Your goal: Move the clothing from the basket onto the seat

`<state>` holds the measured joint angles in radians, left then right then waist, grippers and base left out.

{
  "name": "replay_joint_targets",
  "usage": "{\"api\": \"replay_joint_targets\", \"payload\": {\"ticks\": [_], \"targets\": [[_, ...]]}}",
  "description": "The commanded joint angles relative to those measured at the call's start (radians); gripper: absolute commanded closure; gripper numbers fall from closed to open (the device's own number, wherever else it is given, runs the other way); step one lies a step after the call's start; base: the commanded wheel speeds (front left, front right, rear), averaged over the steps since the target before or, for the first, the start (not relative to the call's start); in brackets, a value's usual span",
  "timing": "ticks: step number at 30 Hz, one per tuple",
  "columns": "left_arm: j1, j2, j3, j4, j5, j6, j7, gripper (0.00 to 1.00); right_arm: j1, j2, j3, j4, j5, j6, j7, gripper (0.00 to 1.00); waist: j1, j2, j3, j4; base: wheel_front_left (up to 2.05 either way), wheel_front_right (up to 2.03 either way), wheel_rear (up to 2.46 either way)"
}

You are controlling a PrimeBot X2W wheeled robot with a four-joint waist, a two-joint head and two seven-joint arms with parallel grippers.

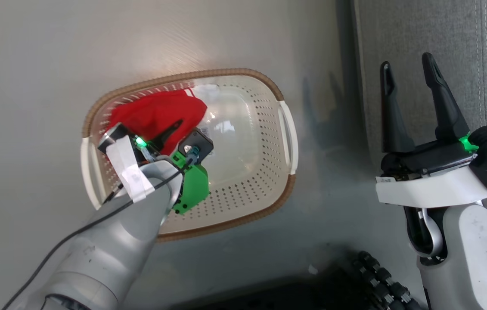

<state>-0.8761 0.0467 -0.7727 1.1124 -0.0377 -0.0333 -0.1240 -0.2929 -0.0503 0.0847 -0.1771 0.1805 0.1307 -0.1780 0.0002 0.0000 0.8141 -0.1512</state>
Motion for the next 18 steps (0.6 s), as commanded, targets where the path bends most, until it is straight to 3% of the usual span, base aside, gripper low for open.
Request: {"api": "replay_joint_targets", "payload": {"ticks": [1, 12, 18], "targets": [[-0.033, 0.008, -0.001, 0.020, 0.002, 0.008, 0.007, 0.00, -0.019, 0.000, 0.008, 0.008, 0.008, 0.000, -0.010, 0.00, -0.0002, 0.0000, 0.084, -0.076, 0.00, 0.00, 0.00], [-0.140, 0.028, -0.021, 0.139, 0.007, 0.017, 0.065, 0.00, -0.046, -0.001, 0.046, 0.053, 0.046, 0.000, -0.054, 0.00, -0.0002, 0.0000, 0.155, -0.128, 0.00, 0.00, 0.00], [-0.168, 0.058, -0.039, 0.161, 0.023, 0.048, 0.120, 0.00, -0.060, -0.001, 0.061, 0.069, 0.062, 0.000, -0.068, 0.00, -0.0002, 0.0000, 0.178, -0.147, 0.00, 0.00, 0.00]]}}
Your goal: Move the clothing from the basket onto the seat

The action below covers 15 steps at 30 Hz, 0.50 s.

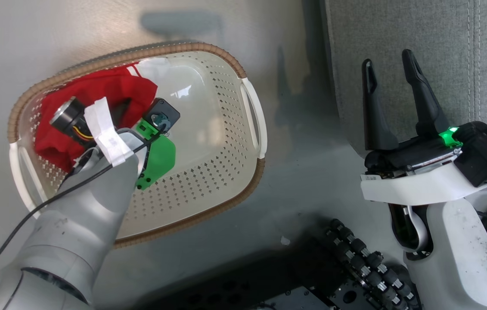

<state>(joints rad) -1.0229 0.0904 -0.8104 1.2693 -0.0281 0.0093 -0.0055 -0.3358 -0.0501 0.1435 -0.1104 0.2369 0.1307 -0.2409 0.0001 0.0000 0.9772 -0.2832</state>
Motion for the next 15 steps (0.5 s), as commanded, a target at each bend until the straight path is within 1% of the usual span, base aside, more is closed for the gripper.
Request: {"api": "replay_joint_targets", "payload": {"ticks": [1, 6, 8, 11, 12, 13, 14, 15], "targets": [[-0.025, 0.021, -0.004, 0.007, 0.012, 0.014, 0.011, 0.00, -0.019, -0.001, 0.005, 0.004, 0.008, 0.000, -0.008, 0.00, -0.0001, 0.0000, 0.019, -0.017, 0.00, 0.00, 0.00], [-0.042, 0.056, -0.017, 0.014, 0.019, 0.035, 0.037, 0.00, -0.024, -0.001, 0.025, 0.014, 0.021, 0.000, -0.016, 0.00, -0.0001, 0.0000, 0.038, -0.031, 0.00, 0.00, 0.00], [-0.043, 0.082, -0.019, 0.017, 0.013, 0.033, 0.075, 0.00, -0.033, -0.001, 0.037, 0.019, 0.031, 0.000, -0.019, 0.00, -0.0001, 0.0000, 0.052, -0.042, 0.00, 0.00, 0.00], [-0.046, 0.103, -0.020, 0.018, 0.006, 0.033, 0.104, 0.00, -0.041, -0.001, 0.046, 0.023, 0.039, 0.000, -0.021, 0.00, -0.0001, 0.0000, 0.062, -0.052, 0.00, 0.00, 0.00], [-0.046, 0.110, -0.022, 0.019, 0.005, 0.032, 0.112, 0.16, -0.042, -0.001, 0.049, 0.024, 0.040, 0.000, -0.023, 0.00, -0.0001, 0.0000, 0.065, -0.056, 0.00, 0.00, 0.00], [-0.045, 0.114, -0.022, 0.020, 0.002, 0.028, 0.123, 0.55, -0.043, -0.001, 0.050, 0.026, 0.043, 0.000, -0.023, 0.00, -0.0001, 0.0000, 0.066, -0.058, 0.00, 0.00, 0.00], [-0.045, 0.116, -0.023, 0.020, 0.000, 0.025, 0.128, 1.00, -0.044, -0.001, 0.051, 0.028, 0.044, 0.000, -0.023, 0.00, -0.0001, 0.0000, 0.068, -0.061, 0.00, 0.00, 0.00], [-0.044, 0.117, -0.029, 0.021, 0.004, 0.021, 0.138, 1.00, -0.045, -0.001, 0.052, 0.031, 0.046, 0.000, -0.024, 0.00, -0.0001, 0.0000, 0.068, -0.063, 0.00, 0.00, 0.00]]}}
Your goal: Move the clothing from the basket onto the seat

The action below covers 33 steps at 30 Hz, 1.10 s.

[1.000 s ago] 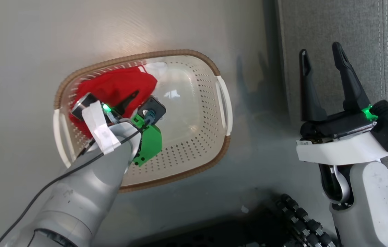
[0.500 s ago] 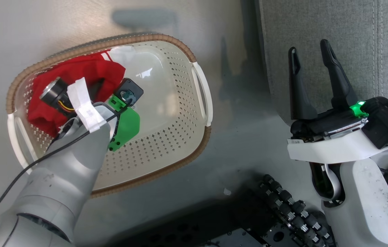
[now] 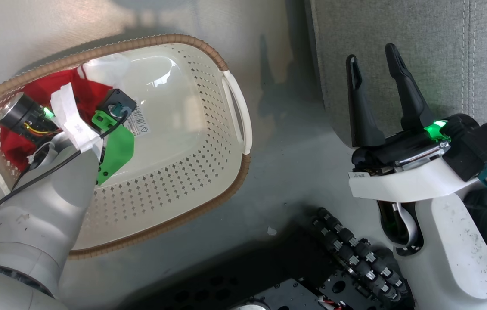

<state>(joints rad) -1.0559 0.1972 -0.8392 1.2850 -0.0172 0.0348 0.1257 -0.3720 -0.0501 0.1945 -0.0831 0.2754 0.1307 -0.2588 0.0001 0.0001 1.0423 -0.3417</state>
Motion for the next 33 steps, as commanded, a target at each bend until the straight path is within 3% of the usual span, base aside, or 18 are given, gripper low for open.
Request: {"api": "replay_joint_targets", "payload": {"ticks": [1, 6, 15, 27, 33], "targets": [[-0.011, 0.011, -0.003, 0.005, -0.007, -0.007, 0.007, 1.00, -0.009, -0.001, 0.000, 0.005, 0.007, 0.000, -0.006, 0.00, -0.0001, -0.0001, 0.003, -0.005, 0.00, 0.00, 0.00], [-0.003, 0.010, -0.019, 0.006, -0.006, -0.013, 0.007, 1.00, -0.018, -0.001, -0.004, 0.010, 0.007, 0.000, -0.006, 0.00, -0.0001, -0.0001, -0.005, -0.005, 0.00, 0.00, 0.00], [0.033, -0.041, 0.008, 0.002, -0.068, -0.051, -0.122, 1.00, -0.014, -0.001, -0.018, 0.010, -0.014, 0.000, -0.007, 0.00, -0.0001, -0.0001, -0.075, 0.022, 0.00, 0.00, 0.00], [0.094, -0.110, 0.052, -0.014, -0.170, -0.130, -0.333, 1.00, 0.028, -0.002, -0.052, 0.016, -0.075, 0.000, 0.006, 0.00, -0.0001, -0.0001, -0.257, 0.112, 0.00, 0.00, 0.00], [0.138, -0.142, 0.071, -0.082, -0.230, -0.125, -0.365, 1.00, 0.069, -0.002, -0.076, 0.002, -0.096, 0.000, 0.044, 0.00, -0.0001, -0.0001, -0.367, 0.162, 0.00, 0.00, 0.00]]}}
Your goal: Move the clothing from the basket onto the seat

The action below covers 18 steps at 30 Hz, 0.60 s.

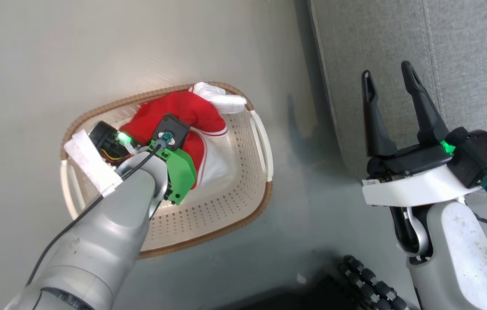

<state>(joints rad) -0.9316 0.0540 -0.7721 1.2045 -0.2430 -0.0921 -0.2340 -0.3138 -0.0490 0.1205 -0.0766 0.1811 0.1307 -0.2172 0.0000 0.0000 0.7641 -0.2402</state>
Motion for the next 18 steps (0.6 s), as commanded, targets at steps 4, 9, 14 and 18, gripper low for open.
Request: {"api": "replay_joint_targets", "payload": {"ticks": [4, 9, 14, 18], "targets": [[0.060, -0.004, 0.011, -0.091, -0.058, 0.001, -0.014, 1.00, 0.042, -0.003, -0.016, -0.017, -0.017, 0.000, 0.031, 0.00, 0.0000, 0.0000, -0.159, 0.087, 0.00, 0.00, 0.00], [0.129, -0.003, 0.008, -0.225, -0.110, 0.030, -0.021, 1.00, 0.083, -0.003, -0.032, -0.030, -0.023, 0.000, 0.067, 0.00, 0.0000, 0.0000, -0.246, 0.115, 0.00, 0.00, 0.00], [0.194, 0.004, 0.026, -0.346, -0.148, 0.056, -0.024, 1.00, 0.128, -0.003, -0.047, -0.043, -0.029, 0.000, 0.098, 0.00, 0.0000, 0.0000, -0.327, 0.138, 0.00, 0.00, 0.00], [0.252, 0.032, 0.045, -0.459, -0.168, 0.069, -0.027, 1.00, 0.162, -0.003, -0.056, -0.052, -0.032, 0.000, 0.119, 0.00, 0.0000, 0.0000, -0.385, 0.153, 0.00, 0.00, 0.00]]}}
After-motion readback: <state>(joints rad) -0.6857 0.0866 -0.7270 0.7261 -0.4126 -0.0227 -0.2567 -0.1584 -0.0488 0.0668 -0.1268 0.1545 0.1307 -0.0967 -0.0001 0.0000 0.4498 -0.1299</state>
